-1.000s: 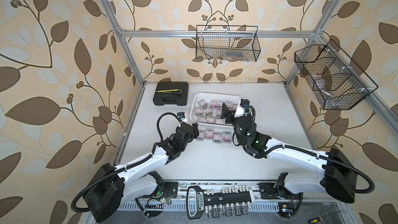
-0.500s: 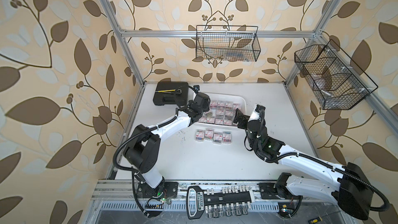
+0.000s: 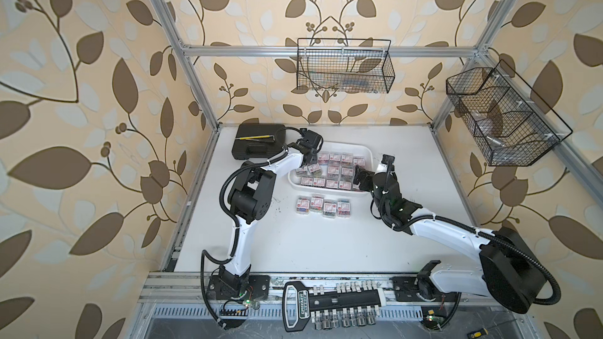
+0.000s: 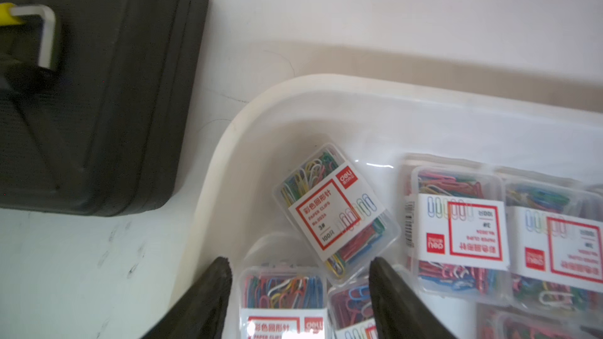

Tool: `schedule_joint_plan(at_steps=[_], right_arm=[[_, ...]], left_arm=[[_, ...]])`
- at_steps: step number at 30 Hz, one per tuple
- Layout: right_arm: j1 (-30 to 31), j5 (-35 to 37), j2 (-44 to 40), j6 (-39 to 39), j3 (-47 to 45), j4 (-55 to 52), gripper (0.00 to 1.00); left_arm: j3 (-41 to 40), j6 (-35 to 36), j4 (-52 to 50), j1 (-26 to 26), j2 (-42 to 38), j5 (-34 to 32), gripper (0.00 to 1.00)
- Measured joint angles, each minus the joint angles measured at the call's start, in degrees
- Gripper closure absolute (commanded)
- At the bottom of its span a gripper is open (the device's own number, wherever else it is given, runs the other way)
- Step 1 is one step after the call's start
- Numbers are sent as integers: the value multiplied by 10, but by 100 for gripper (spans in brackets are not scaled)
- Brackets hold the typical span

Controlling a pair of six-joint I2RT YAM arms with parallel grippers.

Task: Take the paper clips out of the storage box
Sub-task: Pick up the boxed paper clips from the storage box.

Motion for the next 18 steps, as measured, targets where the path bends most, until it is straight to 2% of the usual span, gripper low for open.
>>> schedule_joint_plan(at_steps=[4,8,14,18], right_arm=[[41,10,50,-77,68,59,4],[57,9,118,-137,158,94,4],[78,9,232,-210,263,95,3],[89,28,263,-243,292,92,2]], left_arm=[[26,-1,-18,5,22,0,29],[39,-5,-21,11,39,5,25],[48,-12,-21,11,49,8,19],[58,-14,-14,23,58,21,16]])
